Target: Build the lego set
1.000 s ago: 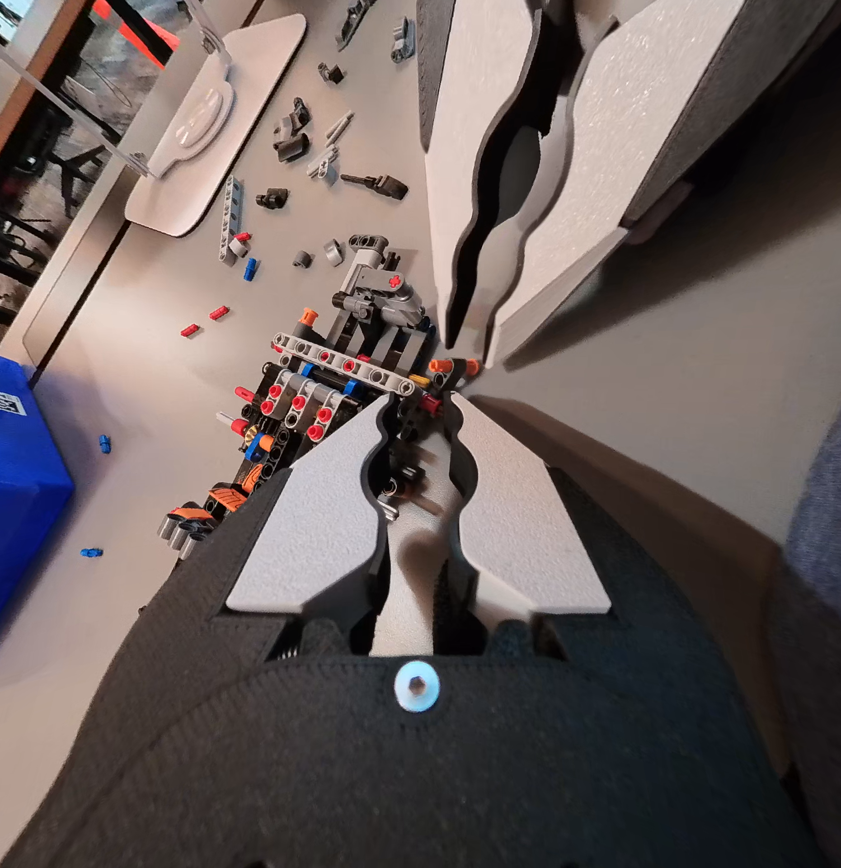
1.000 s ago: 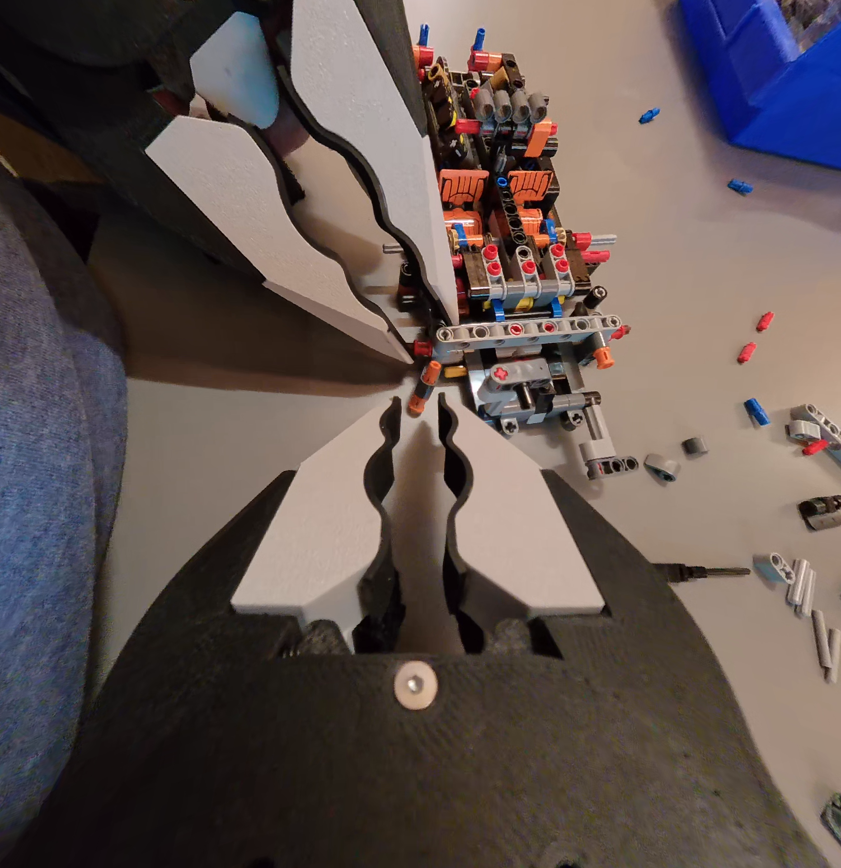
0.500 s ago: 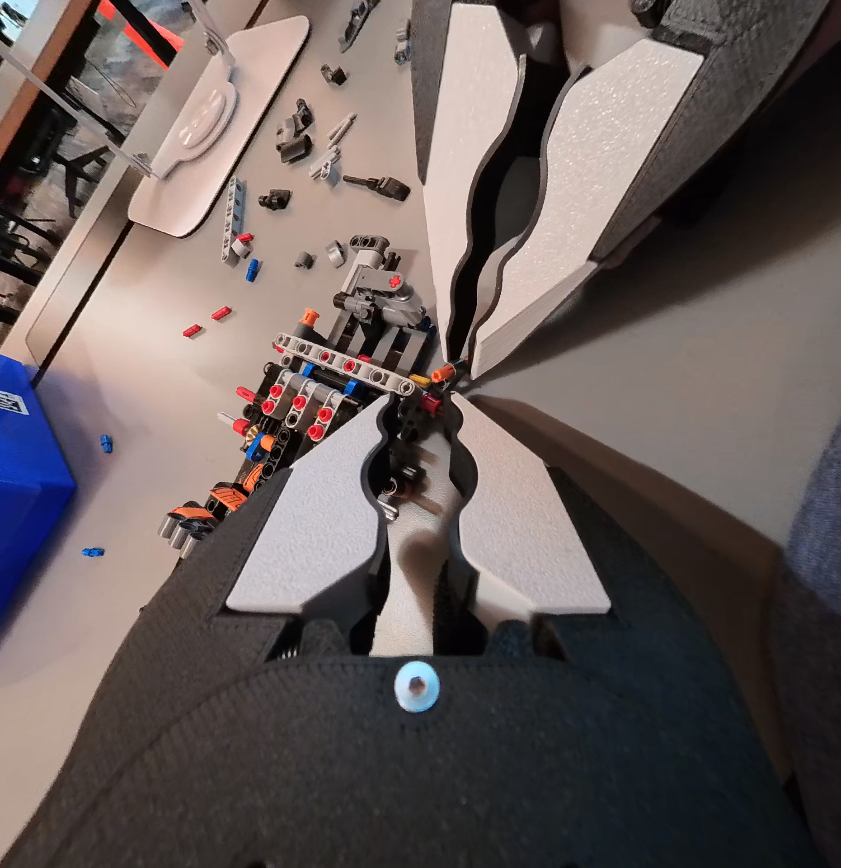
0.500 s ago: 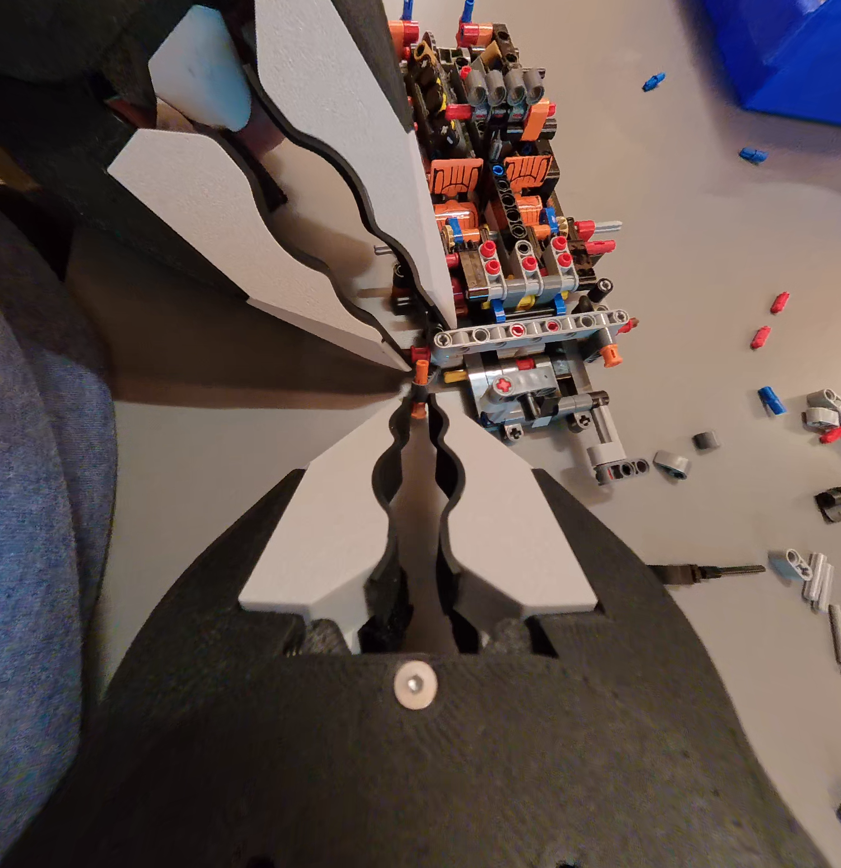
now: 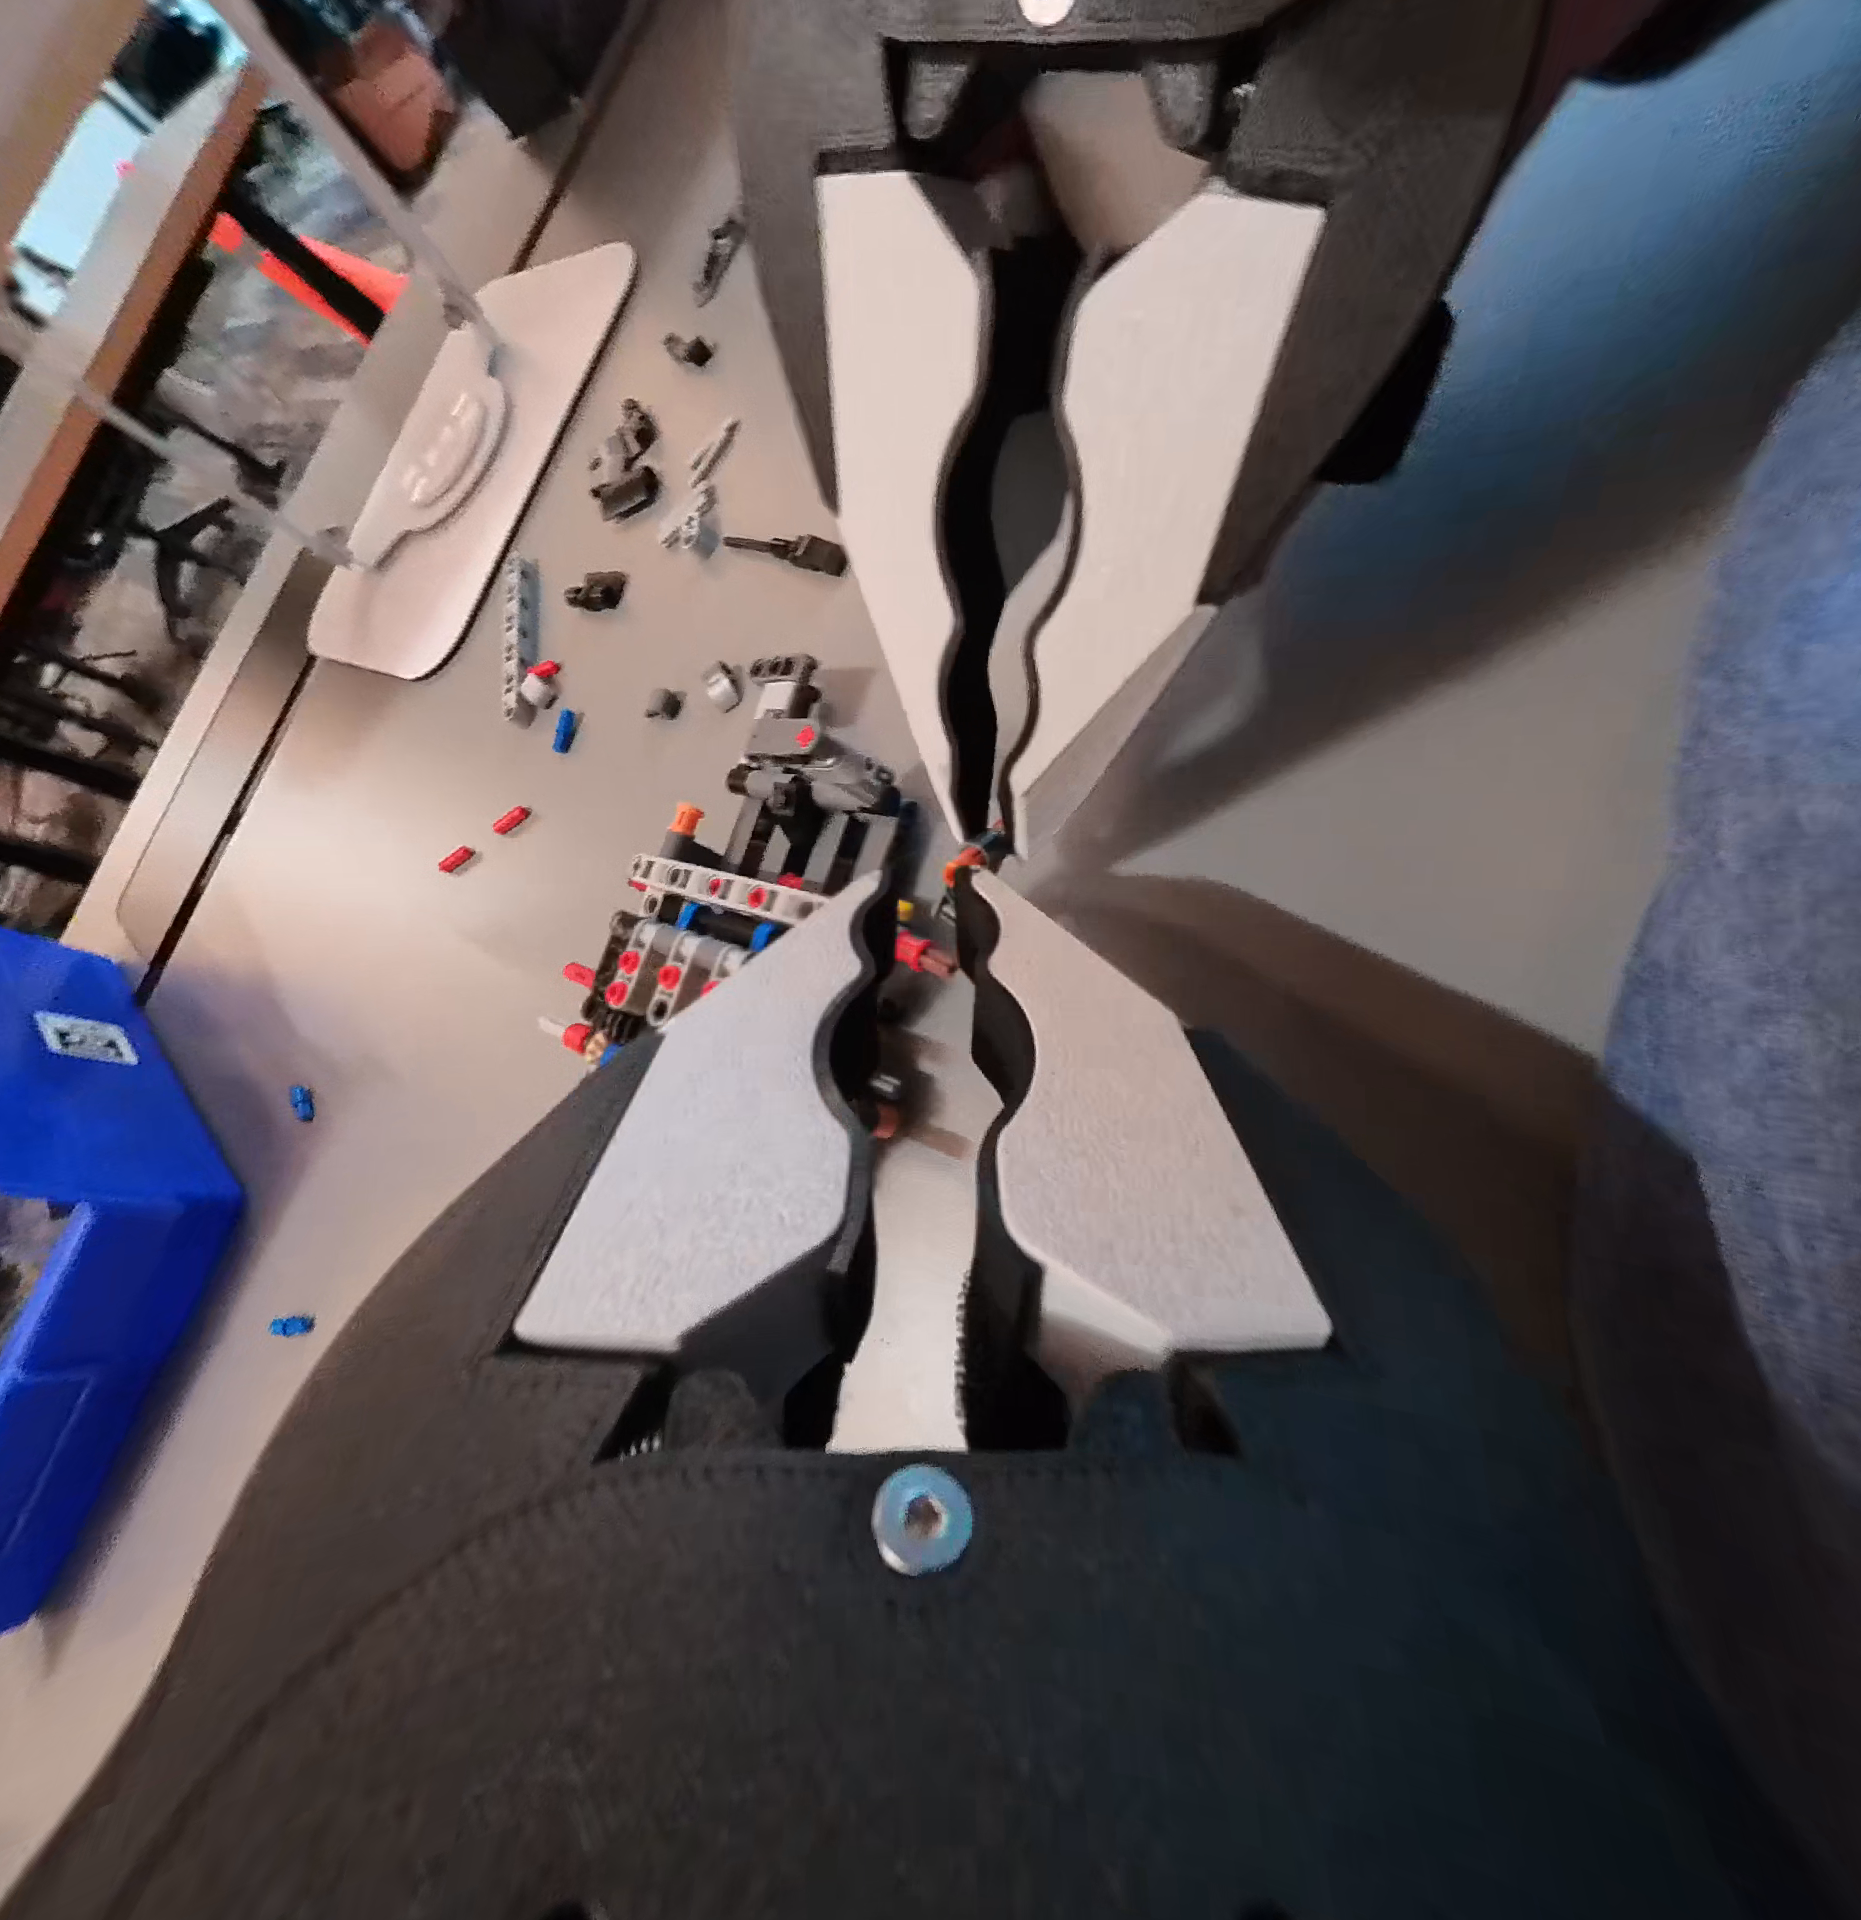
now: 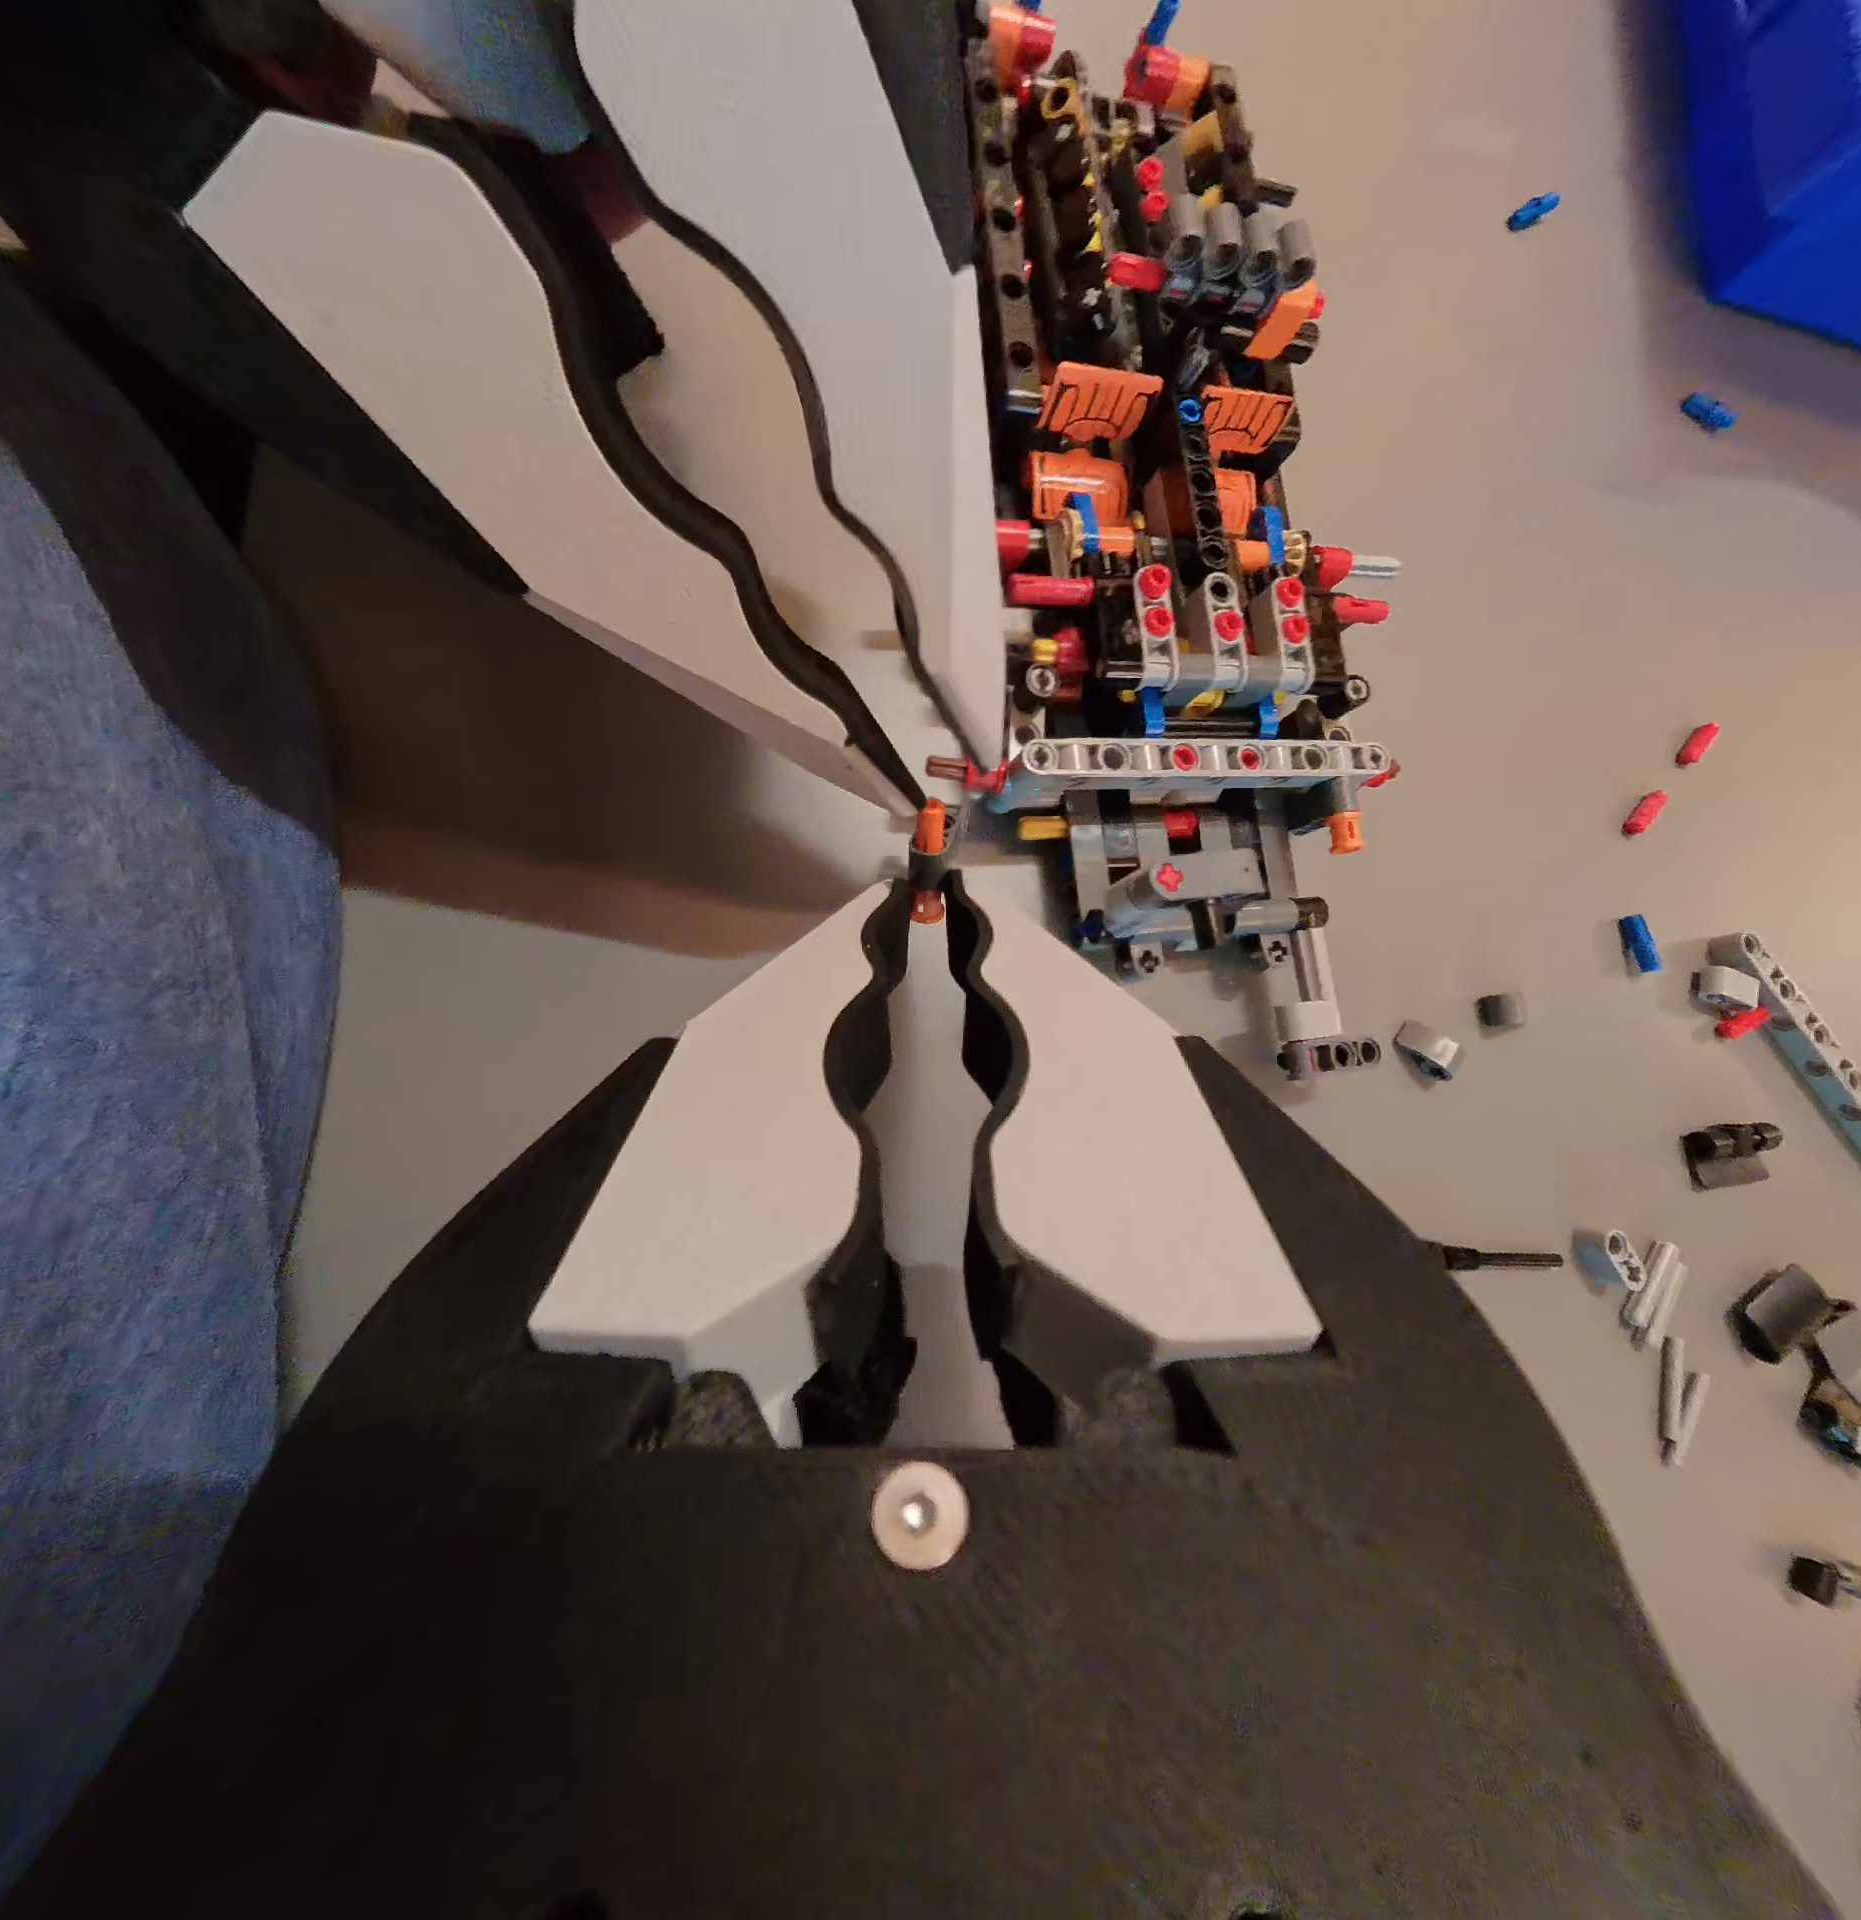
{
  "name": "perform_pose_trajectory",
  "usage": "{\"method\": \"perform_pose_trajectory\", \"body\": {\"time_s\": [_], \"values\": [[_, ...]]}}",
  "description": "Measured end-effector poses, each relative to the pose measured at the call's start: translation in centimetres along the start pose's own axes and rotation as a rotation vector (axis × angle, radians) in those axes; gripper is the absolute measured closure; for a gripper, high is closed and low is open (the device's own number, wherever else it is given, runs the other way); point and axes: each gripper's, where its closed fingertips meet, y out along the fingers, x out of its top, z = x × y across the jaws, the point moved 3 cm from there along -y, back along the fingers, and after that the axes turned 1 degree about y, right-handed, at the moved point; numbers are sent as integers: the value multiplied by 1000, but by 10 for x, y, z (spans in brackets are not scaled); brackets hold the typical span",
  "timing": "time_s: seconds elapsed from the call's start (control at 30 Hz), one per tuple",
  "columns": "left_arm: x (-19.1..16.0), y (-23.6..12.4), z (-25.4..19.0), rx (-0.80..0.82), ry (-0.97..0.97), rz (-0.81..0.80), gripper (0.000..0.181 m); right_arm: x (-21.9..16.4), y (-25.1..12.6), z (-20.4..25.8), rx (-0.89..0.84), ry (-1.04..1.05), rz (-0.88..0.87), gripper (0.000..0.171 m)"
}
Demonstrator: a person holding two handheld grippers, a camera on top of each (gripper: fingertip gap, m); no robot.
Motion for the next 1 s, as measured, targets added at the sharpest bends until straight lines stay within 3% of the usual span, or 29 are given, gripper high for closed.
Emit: {"method": "perform_pose_trajectory", "body": {"time_s": [0.03, 0.13, 0.2, 0.6, 1.0], "values": [[0, 0, -3, -18, 26, 1, 176, -1, 0, 2, 4, -16, 15, 167], [1, -1, -9, -53, 45, -6, 178, -1, -1, 3, -2, -50, 41, 167], [2, -4, -10, -81, 52, -19, 166, 1, -2, 3, -8, -62, 48, 167], [2, 0, -13, -76, 79, -46, 176, 6, -4, 7, 7, -93, 67, 167], [10, -11, -4, -135, -101, -208, 176, 13, -14, 4, 65, 26, -124, 166]]}}
